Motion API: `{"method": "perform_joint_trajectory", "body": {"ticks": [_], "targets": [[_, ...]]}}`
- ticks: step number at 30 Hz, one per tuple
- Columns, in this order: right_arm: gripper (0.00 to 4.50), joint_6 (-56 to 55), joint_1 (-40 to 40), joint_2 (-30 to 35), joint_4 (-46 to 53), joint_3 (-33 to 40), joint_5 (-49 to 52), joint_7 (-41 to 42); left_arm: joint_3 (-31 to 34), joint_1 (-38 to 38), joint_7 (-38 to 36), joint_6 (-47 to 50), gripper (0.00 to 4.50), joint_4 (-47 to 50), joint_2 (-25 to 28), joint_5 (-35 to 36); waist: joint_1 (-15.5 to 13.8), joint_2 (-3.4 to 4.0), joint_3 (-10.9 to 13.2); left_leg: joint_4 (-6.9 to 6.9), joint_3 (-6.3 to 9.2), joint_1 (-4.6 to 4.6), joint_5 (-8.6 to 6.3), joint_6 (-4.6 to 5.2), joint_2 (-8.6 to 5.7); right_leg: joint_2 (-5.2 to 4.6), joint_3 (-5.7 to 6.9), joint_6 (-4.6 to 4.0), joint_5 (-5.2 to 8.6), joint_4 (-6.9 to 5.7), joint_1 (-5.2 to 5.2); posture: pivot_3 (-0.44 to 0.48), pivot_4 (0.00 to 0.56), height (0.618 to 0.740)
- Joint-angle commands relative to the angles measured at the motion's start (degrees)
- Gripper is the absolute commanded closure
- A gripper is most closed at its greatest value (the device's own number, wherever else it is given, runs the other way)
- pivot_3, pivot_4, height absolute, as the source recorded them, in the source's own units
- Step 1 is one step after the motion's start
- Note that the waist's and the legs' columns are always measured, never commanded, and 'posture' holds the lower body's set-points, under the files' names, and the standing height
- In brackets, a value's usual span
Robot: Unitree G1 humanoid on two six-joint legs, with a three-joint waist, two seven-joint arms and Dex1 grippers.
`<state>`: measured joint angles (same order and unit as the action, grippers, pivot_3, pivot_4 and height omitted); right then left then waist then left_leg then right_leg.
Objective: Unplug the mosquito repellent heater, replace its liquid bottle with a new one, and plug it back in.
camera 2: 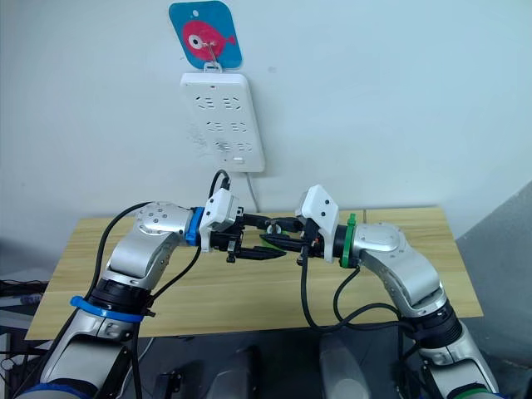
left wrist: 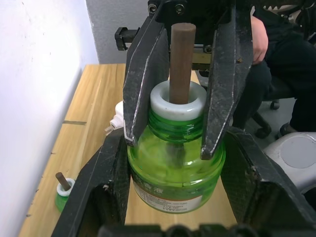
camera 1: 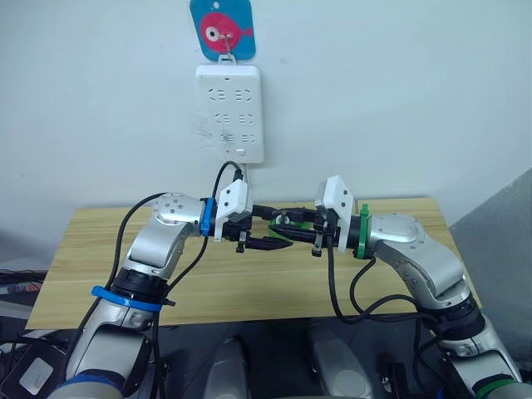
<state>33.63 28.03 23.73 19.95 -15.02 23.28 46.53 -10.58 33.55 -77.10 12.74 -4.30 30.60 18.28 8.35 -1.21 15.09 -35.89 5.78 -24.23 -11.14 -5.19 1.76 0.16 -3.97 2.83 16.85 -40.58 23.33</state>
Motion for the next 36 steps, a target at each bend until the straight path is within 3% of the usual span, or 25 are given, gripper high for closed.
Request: {"method": "perform_joint_trajectory", "body": {"ticks": [1, 2, 6, 9, 14, 18, 23, 28, 36], "targets": [[3.68, -1.41, 0.90, -0.21, 1.20, 0.24, 0.48, 1.16, 1.32, -0.57, -1.40, 3.23, 2.25, 4.15, 0.76, 4.26, 0.00, 0.00, 0.00, 0.00, 0.00, 0.00, 0.00, 0.00, 0.00, 0.00, 0.00, -0.01, -0.01, 0.00, 0.00, -0.209, 0.197, 0.736], [3.68, -1.20, 0.97, -0.23, 1.35, 0.60, 0.89, 1.31, 1.72, -0.49, -0.83, 3.48, 2.25, 3.88, 0.63, 4.49, 0.01, 0.00, 0.00, 0.01, 0.01, 0.00, 0.00, 0.00, 0.00, 0.00, 0.01, -0.02, -0.01, 0.00, 0.00, -0.208, 0.195, 0.736], [3.68, 0.95, 0.87, -0.17, 2.19, 3.38, 4.09, 1.30, 2.48, -0.05, 0.43, 2.97, 0.97, 1.20, 1.15, 3.38, -0.03, 0.00, 0.00, -0.01, 0.01, -0.01, 0.00, 0.00, 0.00, 0.00, 0.01, -0.02, -0.01, 0.00, 0.00, -0.206, 0.192, 0.736], [3.68, 4.45, 0.57, -0.94, 2.49, 6.91, 8.36, -0.47, 3.44, -0.64, -0.52, 14.54, 0.00, 2.13, 3.01, 8.55, 0.02, 0.00, -0.01, -0.01, 0.01, -0.01, 0.00, 0.00, 0.00, -0.01, 0.01, -0.10, -0.06, -0.01, 0.00, -0.205, 0.188, 0.736], [3.68, 15.36, -0.10, -8.86, 1.75, 19.20, 23.68, -12.62, 12.01, 0.13, 7.91, 40.05, 0.00, 4.56, 0.47, 25.96, 0.14, -0.01, -0.01, -0.01, 0.13, -0.04, 0.00, 0.00, 0.00, 0.00, 0.09, -0.12, -0.07, -0.07, 0.00, -0.204, 0.185, 0.736], [3.68, 21.30, -0.65, -16.31, 1.42, 26.76, 38.01, -25.38, 18.74, 1.16, 16.76, 50.38, 0.00, 5.82, -3.99, 35.73, 0.05, 0.00, -0.02, -0.07, 0.23, -0.11, 0.01, -0.01, -0.01, -0.04, 0.20, -0.14, -0.08, -0.12, 0.00, -0.196, 0.184, 0.736], [3.68, 21.69, -1.24, -21.53, 0.82, 30.26, 50.44, -38.28, 24.98, 1.49, 30.31, 54.55, 0.00, 8.07, -11.95, 44.25, -0.08, 0.01, -0.06, -0.08, 0.22, -0.10, 0.01, -0.01, -0.03, -0.08, 0.20, -0.14, -0.08, -0.14, 0.00, -0.192, 0.183, 0.736], [3.68, 19.69, -1.75, -22.65, 0.44, 30.10, 56.20, -45.06, 29.44, 1.73, 42.61, 54.58, 0.00, 8.60, -18.27, 51.40, -0.12, -0.01, -0.10, -0.09, 0.21, -0.10, 0.01, -0.01, -0.06, -0.08, 0.19, -0.14, -0.08, -0.14, 0.00, -0.191, 0.182, 0.736], [3.68, 15.81, -0.96, -22.53, -0.74, 29.14, 60.95, -49.73, 30.28, 1.32, 53.47, 54.54, 0.00, 8.51, -21.38, 60.70, -0.16, -0.02, -0.12, -0.08, 0.19, -0.11, 0.01, -0.01, -0.06, -0.06, 0.17, -0.14, -0.08, -0.13, 0.00, -0.193, 0.185, 0.736]]}}
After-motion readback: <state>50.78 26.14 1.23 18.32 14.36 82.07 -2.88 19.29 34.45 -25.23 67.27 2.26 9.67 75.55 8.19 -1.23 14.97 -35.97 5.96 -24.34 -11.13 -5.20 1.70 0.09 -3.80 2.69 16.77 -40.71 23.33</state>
